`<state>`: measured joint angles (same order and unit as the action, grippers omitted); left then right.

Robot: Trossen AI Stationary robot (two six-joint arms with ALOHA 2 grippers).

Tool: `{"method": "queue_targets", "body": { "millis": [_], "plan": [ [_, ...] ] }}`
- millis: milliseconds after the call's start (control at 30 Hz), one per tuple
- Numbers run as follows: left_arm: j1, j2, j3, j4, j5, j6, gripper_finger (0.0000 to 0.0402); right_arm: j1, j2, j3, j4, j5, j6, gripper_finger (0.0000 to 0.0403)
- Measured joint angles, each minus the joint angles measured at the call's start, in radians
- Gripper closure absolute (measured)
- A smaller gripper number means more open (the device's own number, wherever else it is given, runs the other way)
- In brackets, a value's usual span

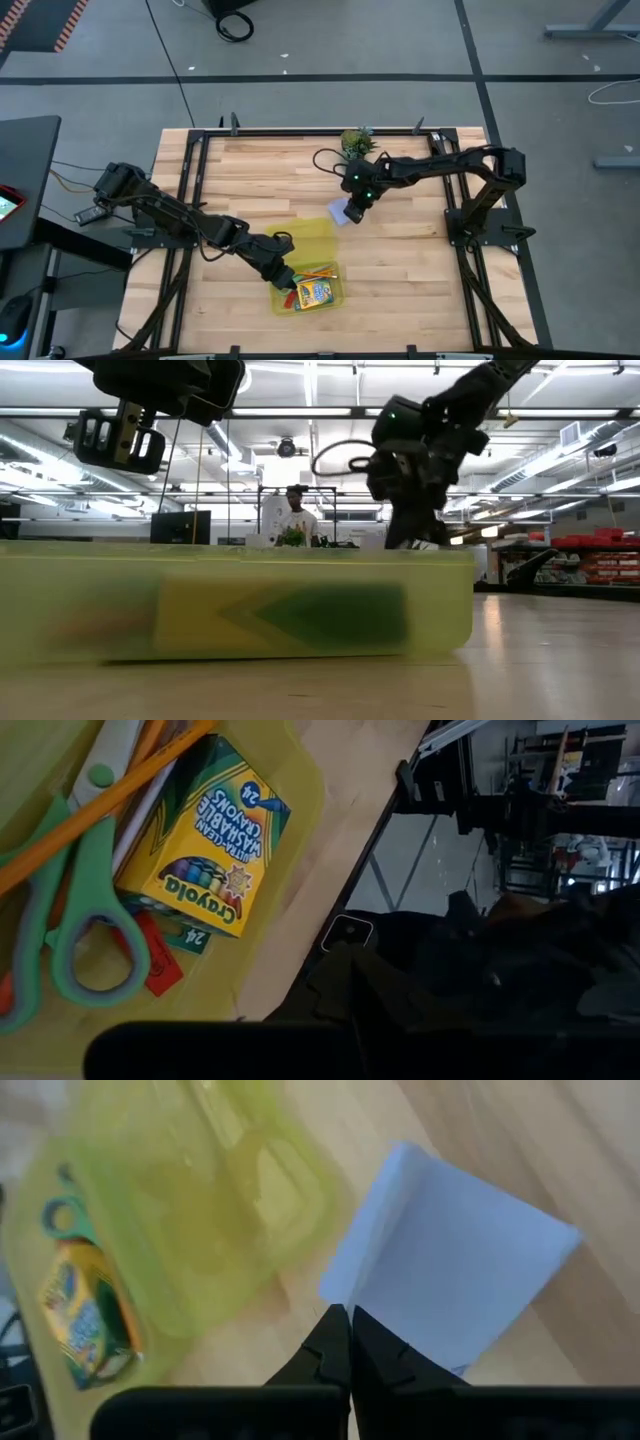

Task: Pack school essentials
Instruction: Put the violet sticky notes into the yellow supply box

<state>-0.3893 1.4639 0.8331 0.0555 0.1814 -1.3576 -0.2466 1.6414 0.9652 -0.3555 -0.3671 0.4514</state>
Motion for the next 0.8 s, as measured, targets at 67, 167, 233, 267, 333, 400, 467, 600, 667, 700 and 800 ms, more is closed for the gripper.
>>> {"method": "queue_targets", "body": {
  "millis": [67, 167, 233, 267, 333, 400, 467, 600, 667, 700, 800],
  "plan": [
    [0.0, -0.005, 0.0, -0.004, 0.0, 0.012, 0.0388, 0.0, 0.0, 0.032, -0.022, -0.002, -0.011, 0.04],
    [0.004, -0.025, 0.002, -0.007, 0.006, 0.031, 0.0392, 0.002, 0.0, 0.072, -0.056, -0.028, -0.022, 0.04],
    [0.005, -0.045, 0.001, -0.027, 0.007, 0.041, 0.0393, 0.003, 0.0, 0.097, -0.064, -0.059, -0.024, 0.04],
    [0.008, -0.053, 0.002, -0.029, 0.006, 0.044, 0.0393, 0.003, 0.0, 0.107, -0.065, -0.073, -0.024, 0.04],
    [0.011, -0.081, 0.0, -0.075, 0.006, 0.057, 0.0392, 0.004, 0.0, 0.128, -0.068, -0.097, -0.024, 0.04],
    [0.015, -0.107, 0.001, -0.099, 0.004, 0.064, 0.039, 0.008, 0.0, 0.146, -0.068, -0.102, -0.023, 0.04],
    [0.018, -0.132, 0.0, -0.146, -0.001, 0.08, 0.0389, 0.014, 0.0, 0.166, -0.079, -0.105, -0.023, 0.04],
    [0.033, -0.18, 0.0, -0.227, -0.013, 0.11, 0.0393, 0.034, 0.001, 0.193, -0.082, -0.124, -0.016, 0.04],
    [0.045, -0.198, 0.001, -0.262, -0.02, 0.118, 0.0395, 0.047, 0.001, 0.2, -0.087, -0.147, -0.004, 0.04],
    [0.051, -0.209, 0.0, -0.287, -0.024, 0.122, 0.0395, 0.054, 0.001, 0.203, -0.083, -0.155, -0.003, 0.04],
    [0.064, -0.24, 0.0, -0.336, -0.051, 0.14, 0.0393, 0.08, 0.001, 0.211, -0.084, -0.166, 0.01, 0.04]
  ]
}}
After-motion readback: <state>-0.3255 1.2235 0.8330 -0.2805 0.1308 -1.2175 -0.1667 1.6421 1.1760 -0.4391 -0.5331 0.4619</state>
